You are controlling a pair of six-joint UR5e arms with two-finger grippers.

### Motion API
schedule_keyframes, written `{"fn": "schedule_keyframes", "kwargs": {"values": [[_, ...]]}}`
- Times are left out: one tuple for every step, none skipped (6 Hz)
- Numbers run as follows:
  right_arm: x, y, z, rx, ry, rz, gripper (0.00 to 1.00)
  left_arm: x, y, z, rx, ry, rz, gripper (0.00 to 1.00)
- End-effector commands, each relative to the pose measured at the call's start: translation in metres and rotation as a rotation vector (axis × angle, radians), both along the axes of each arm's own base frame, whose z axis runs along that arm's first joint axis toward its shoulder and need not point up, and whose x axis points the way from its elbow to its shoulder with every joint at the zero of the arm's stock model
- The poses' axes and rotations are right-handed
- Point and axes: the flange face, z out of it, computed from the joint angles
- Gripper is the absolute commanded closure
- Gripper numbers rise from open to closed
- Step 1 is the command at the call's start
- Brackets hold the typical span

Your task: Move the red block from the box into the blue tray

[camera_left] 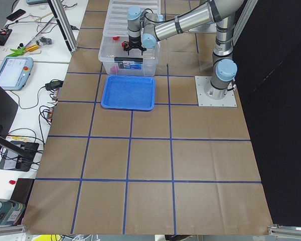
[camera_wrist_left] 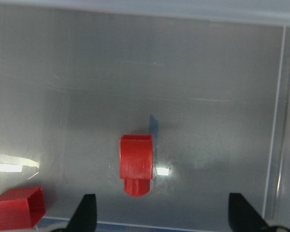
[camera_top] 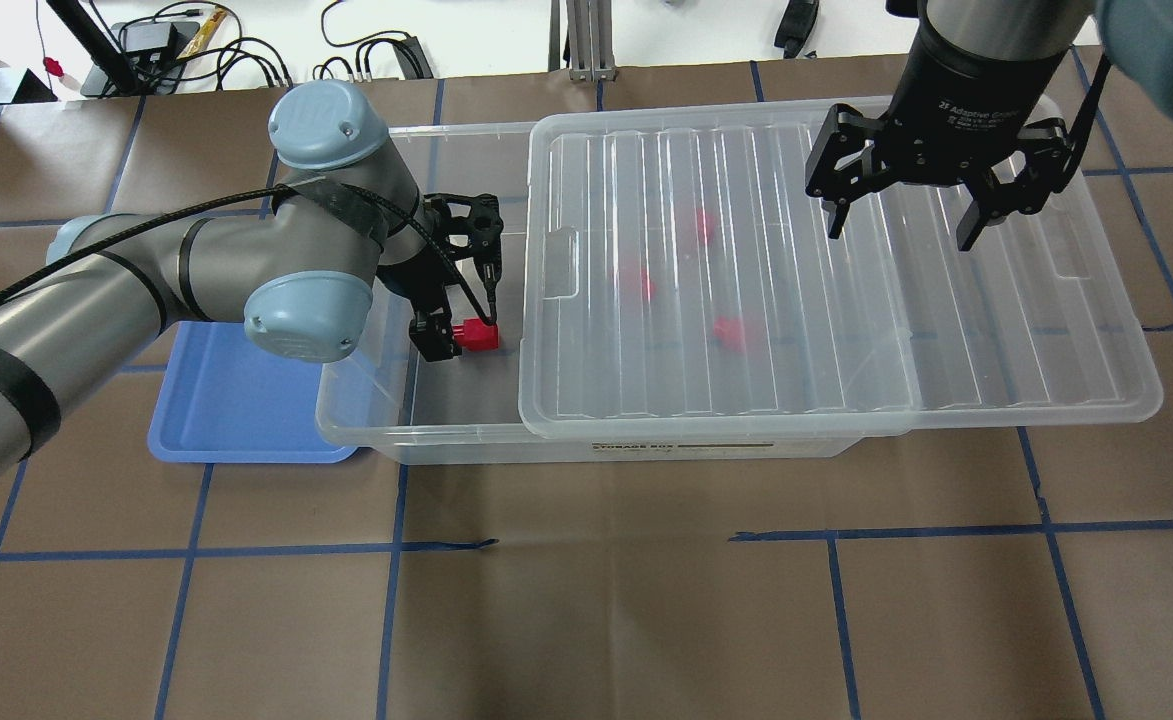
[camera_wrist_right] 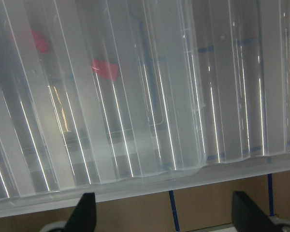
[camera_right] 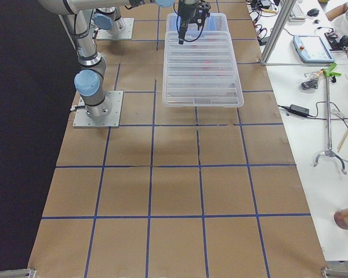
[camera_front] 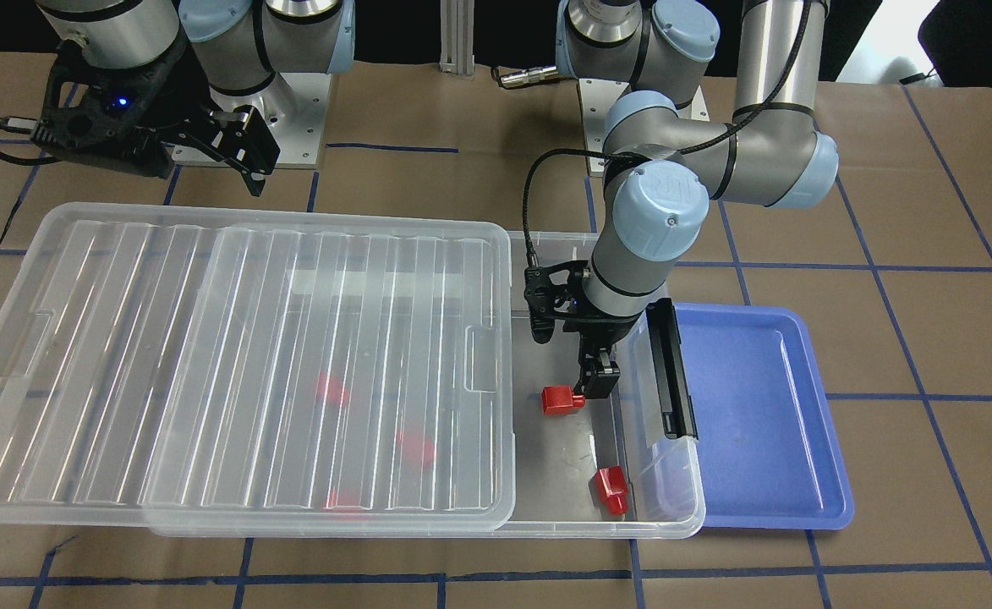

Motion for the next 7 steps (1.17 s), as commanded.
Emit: {"fn": "schedule_keyframes", "kwargs": {"values": [[0.0,0.0,0.0,-0.001,0.0,0.0,0.0,-0.003,-0.012,-0.039,0.008,0.011,0.0,0.04],[0.0,0.0,-0.003,0.003,0.0,0.0,0.0,-0.004,-0.014,-0.055,0.011,0.007,-0.001,0.04],[0.0,0.0,-0.003,0.003,0.002,0.002,0.0,-0.003,-0.018,-0.06,-0.012,0.011,0.0,0.06],[0.0,0.0,-0.004,0.006,0.002,0.002,0.0,-0.004,-0.018,-0.07,0.003,0.01,0.0,0.09],[-0.001,0.0,-0.005,0.006,0.002,0.0,0.0,-0.003,-0.019,-0.069,0.003,0.005,0.001,0.3],[-0.001,0.0,-0.005,0.006,0.002,0.0,0.0,-0.002,-0.018,-0.067,0.001,-0.002,0.004,0.7],[-0.001,0.0,-0.005,0.006,0.002,0.0,0.0,-0.002,-0.018,-0.055,-0.016,-0.003,0.008,0.9]]}}
